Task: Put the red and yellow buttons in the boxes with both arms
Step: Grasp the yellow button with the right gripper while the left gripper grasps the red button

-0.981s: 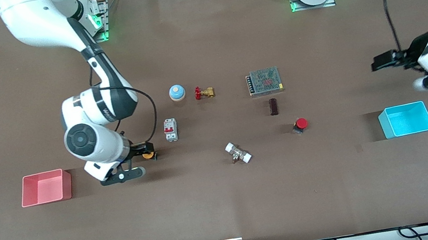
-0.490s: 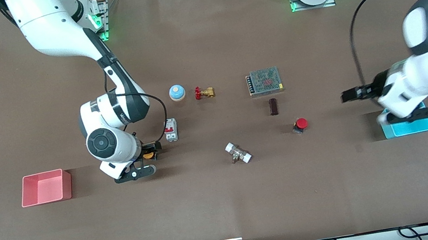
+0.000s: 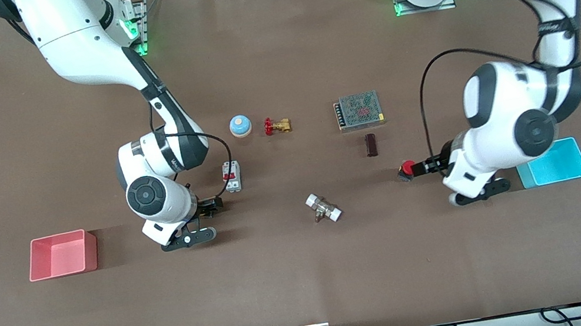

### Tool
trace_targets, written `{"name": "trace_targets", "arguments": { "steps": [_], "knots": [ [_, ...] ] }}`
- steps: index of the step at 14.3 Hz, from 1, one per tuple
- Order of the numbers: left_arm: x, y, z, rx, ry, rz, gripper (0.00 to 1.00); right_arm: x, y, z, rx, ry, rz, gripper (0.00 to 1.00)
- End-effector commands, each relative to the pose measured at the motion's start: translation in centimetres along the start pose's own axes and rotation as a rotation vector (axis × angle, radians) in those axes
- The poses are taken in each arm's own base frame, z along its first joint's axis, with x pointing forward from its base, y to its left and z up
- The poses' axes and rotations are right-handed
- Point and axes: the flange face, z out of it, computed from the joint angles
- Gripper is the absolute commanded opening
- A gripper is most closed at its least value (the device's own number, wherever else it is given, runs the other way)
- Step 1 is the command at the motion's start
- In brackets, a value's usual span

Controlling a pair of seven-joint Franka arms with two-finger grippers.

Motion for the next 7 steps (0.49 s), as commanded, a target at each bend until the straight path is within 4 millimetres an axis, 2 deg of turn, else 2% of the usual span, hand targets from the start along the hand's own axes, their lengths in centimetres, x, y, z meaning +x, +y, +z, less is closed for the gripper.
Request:
{"name": "trace_targets", "arguments": {
  "steps": [1,4,7],
  "knots": [
    [-1.1,1.8,3.4,0.043,0.032,-0.031,1.00,0.2,-0.6,-0.2,0.028,0.008,0.085,0.87],
    [-2.2,2.0,6.1,0.088,0.037,-0.017,1.00,0.2,-0.8,-0.2,0.029,0.006,0.084,0.87],
    [-2.7,1.8,8.1,0.103,0.049,-0.022,1.00,0.1,-0.8,-0.1,0.026,0.000,0.085,0.70]
  ]
}}
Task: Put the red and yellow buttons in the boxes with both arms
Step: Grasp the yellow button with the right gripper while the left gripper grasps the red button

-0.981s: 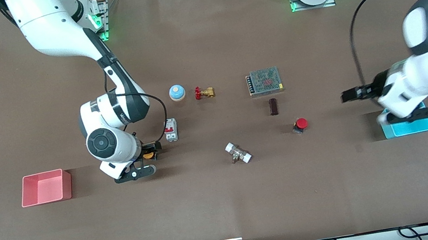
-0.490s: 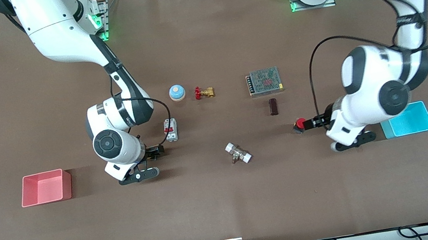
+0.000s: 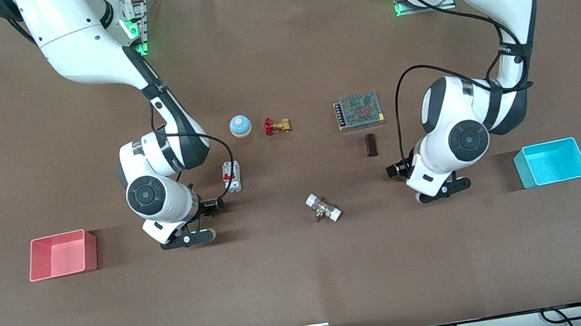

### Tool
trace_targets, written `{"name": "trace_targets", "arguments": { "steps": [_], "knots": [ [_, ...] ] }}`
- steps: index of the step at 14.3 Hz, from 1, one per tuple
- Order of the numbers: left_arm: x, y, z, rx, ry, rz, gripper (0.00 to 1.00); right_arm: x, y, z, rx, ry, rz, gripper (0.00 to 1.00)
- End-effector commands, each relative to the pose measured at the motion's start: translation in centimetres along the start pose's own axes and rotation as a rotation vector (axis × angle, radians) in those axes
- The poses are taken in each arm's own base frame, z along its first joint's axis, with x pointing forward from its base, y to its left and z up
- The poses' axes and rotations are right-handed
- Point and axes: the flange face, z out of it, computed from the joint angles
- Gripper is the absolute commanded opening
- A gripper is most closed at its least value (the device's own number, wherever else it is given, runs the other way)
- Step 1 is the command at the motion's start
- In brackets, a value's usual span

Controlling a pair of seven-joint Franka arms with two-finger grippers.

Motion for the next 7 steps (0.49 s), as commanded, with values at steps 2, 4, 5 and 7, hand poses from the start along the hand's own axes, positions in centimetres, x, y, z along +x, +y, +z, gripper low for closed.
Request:
{"name": "trace_targets", "arguments": {
  "steps": [2,4,5,7],
  "knots": [
    [-0.64,-0.12,1.17,0.010,0.050,-0.012,0.87,-0.02,-0.45,-0.01,0.009,-0.006,0.016,0.59],
    [-0.53,-0.04,0.87,0.005,0.059,-0.012,0.70,-0.13,-0.40,0.12,0.006,-0.014,0.013,0.49],
    [-0.49,-0.11,0.76,0.005,0.061,-0.013,0.63,-0.15,-0.41,-0.07,0.007,-0.015,0.013,0.45],
    [-0.56,-0.05,0.84,0.005,0.059,-0.012,0.49,0.13,0.12,-0.60,0.011,-0.007,0.018,0.38]
  ]
}}
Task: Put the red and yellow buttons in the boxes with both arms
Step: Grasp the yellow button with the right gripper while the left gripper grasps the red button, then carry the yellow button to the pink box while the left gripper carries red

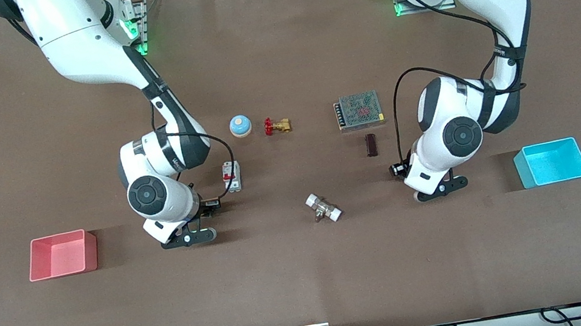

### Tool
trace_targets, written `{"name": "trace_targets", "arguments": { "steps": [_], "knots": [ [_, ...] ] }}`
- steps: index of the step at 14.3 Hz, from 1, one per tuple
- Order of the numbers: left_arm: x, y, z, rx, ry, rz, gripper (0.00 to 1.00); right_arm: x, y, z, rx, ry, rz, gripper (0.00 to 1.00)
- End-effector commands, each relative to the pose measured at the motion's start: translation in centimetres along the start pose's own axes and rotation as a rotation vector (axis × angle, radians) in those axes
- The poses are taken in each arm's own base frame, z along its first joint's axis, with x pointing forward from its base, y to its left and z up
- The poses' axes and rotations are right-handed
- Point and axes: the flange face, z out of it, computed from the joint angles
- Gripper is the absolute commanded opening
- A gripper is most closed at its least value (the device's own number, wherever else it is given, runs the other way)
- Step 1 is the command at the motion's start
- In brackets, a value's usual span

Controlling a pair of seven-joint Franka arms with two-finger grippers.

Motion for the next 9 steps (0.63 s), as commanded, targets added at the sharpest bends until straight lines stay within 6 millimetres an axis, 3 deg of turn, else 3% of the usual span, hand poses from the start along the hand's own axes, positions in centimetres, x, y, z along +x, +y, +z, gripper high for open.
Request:
{"name": "trace_targets", "arguments": {
  "steps": [1,2,5,7,9],
  "knots": [
    [-0.4,0.0,-0.5,0.017,0.019,-0.007,0.44,0.3,0.3,-0.8,0.014,-0.001,0.018,0.35],
    [-0.4,0.0,-0.7,0.016,0.021,-0.007,0.40,0.4,0.6,-0.9,0.013,0.002,0.021,0.35],
    [-0.1,-0.5,-1.4,0.014,0.022,-0.009,0.26,1.2,3.3,-5.4,0.033,0.028,0.056,0.34],
    [0.9,-1.8,-3.5,-0.001,0.050,-0.025,0.24,2.3,7.5,-8.7,0.043,0.012,0.110,0.34],
    [2.6,-4.3,-6.4,-0.023,0.083,-0.036,0.23,3.9,12.6,-11.7,0.051,0.012,0.168,0.34]
  ]
}}
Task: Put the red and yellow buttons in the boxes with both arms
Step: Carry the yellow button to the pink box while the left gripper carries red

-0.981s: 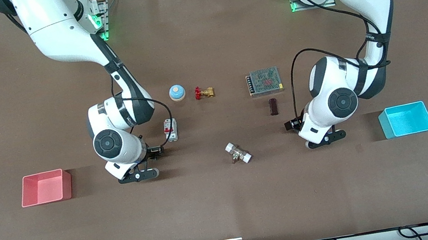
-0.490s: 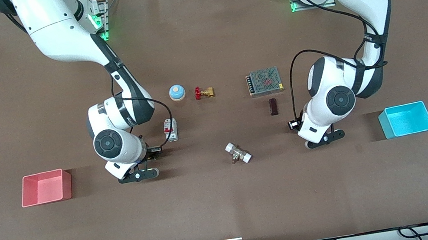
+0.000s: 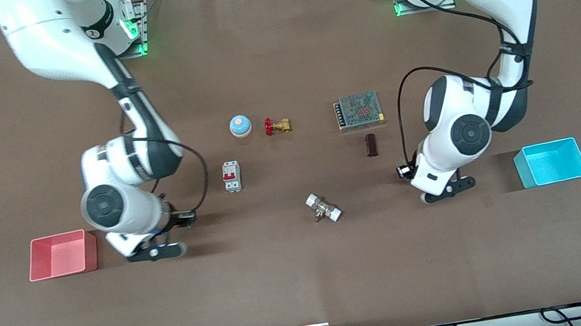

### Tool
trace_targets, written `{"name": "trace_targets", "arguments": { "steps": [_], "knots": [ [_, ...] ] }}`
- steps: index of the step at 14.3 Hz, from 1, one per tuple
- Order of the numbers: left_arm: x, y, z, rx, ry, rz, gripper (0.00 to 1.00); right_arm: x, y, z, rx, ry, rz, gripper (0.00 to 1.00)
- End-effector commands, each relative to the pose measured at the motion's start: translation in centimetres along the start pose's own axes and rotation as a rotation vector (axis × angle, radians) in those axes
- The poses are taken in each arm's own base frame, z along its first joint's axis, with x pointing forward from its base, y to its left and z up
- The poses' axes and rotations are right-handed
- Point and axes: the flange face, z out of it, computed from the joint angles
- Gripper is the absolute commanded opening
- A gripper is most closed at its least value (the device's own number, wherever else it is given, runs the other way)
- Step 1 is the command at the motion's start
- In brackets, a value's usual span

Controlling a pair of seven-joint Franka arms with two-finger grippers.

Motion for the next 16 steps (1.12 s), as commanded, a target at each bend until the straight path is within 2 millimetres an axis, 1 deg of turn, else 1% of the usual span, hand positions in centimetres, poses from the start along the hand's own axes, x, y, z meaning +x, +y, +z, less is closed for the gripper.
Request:
{"name": "trace_targets", "arguments": {
  "steps": [1,2,3,4,5,7,8,9,11,12,14,15,16],
  "knots": [
    [2.1,-3.1,-4.5,-0.011,0.039,0.009,0.23,2.8,7.3,-4.9,0.035,-0.010,0.088,0.34],
    [3.2,-4.7,-5.5,-0.017,0.048,0.004,0.23,3.5,10.0,-5.6,0.038,-0.002,0.119,0.34],
    [4.1,-6.1,-6.4,-0.023,0.057,0.009,0.23,4.0,12.7,-5.7,0.038,-0.005,0.132,0.34],
    [4.9,-7.3,-7.2,-0.028,0.060,0.025,0.23,4.3,15.1,-5.7,0.029,-0.002,0.126,0.34],
    [5.5,-8.7,-7.9,-0.027,0.055,0.041,0.23,4.6,17.1,-5.8,0.003,0.004,0.103,0.34],
    [6.9,-12.4,-9.1,-0.026,0.039,0.082,0.23,4.8,20.5,-5.8,-0.032,0.003,0.068,0.34],
    [7.3,-13.9,-9.4,-0.026,0.031,0.104,0.23,5.0,21.9,-5.4,-0.047,-0.002,0.044,0.34],
    [7.9,-15.9,-9.7,-0.028,0.033,0.123,0.23,5.0,23.3,-5.0,-0.063,-0.009,0.025,0.34],
    [8.7,-20.0,-9.8,-0.030,0.028,0.176,0.23,5.1,24.5,-4.1,-0.083,-0.023,0.014,0.34],
    [9.0,-21.8,-10.0,-0.029,0.023,0.203,0.23,5.1,25.4,-3.4,-0.089,-0.034,0.005,0.34],
    [9.5,-25.2,-9.7,-0.029,0.021,0.258,0.24,5.3,26.5,-1.5,-0.096,-0.055,-0.030,0.34],
    [9.7,-27.4,-9.6,-0.030,0.020,0.283,0.23,5.4,27.2,-0.5,-0.094,-0.064,-0.039,0.34],
    [9.9,-29.1,-9.5,-0.032,0.020,0.308,0.24,5.5,27.4,-0.1,-0.098,-0.059,-0.052,0.34]
  ]
}}
